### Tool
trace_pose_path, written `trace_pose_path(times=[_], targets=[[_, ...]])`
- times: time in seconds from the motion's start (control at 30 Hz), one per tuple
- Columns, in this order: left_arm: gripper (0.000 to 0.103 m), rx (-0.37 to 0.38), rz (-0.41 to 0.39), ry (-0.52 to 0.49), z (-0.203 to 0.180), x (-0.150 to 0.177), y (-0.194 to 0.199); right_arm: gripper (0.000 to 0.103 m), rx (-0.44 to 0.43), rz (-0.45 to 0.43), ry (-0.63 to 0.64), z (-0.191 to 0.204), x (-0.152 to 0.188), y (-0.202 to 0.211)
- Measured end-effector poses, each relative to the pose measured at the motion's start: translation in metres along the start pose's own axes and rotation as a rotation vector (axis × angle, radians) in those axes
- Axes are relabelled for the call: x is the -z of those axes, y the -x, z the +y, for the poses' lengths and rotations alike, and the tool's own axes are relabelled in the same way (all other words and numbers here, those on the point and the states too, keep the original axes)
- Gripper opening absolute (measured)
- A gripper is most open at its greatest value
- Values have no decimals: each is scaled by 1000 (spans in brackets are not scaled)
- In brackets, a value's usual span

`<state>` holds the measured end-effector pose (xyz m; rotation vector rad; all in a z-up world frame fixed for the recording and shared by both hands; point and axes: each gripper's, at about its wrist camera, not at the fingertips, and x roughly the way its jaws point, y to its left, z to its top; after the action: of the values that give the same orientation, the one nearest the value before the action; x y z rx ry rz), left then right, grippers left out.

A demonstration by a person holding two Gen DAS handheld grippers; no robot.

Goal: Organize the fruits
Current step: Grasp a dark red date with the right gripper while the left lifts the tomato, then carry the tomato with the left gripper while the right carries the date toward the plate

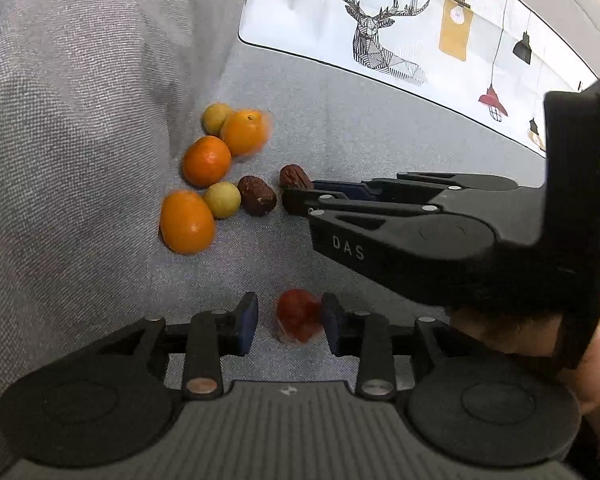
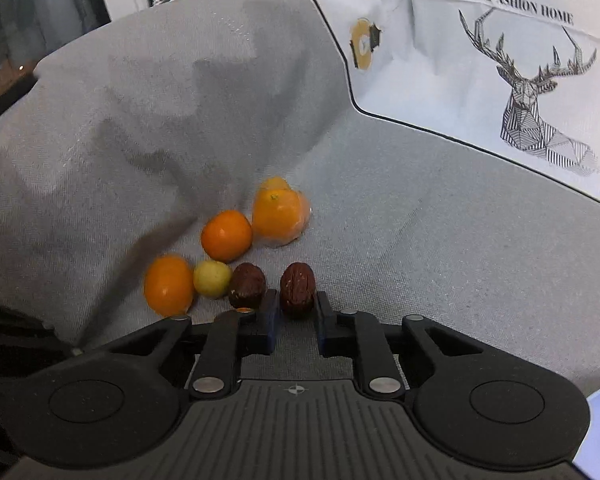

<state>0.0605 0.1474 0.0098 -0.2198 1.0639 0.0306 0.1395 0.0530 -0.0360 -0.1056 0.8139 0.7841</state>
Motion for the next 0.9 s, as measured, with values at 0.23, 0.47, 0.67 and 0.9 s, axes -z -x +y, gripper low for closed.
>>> trace_pose_path(times=[0.23,0.47,0.67,0.9], targets=[[40,0,12,-19,-4,0,-2,18,19,-59,3,-3,-8,53],[37,32,72,-52,-9,2,-9,19,75,-135,-89,-16,6,165],[29,20,11,-99,-18,8,2,19,192,-137,-212,-33,58,241],[29,45,-84,-116,-28,19,24,19,259,-222,-286,-37,85,285]])
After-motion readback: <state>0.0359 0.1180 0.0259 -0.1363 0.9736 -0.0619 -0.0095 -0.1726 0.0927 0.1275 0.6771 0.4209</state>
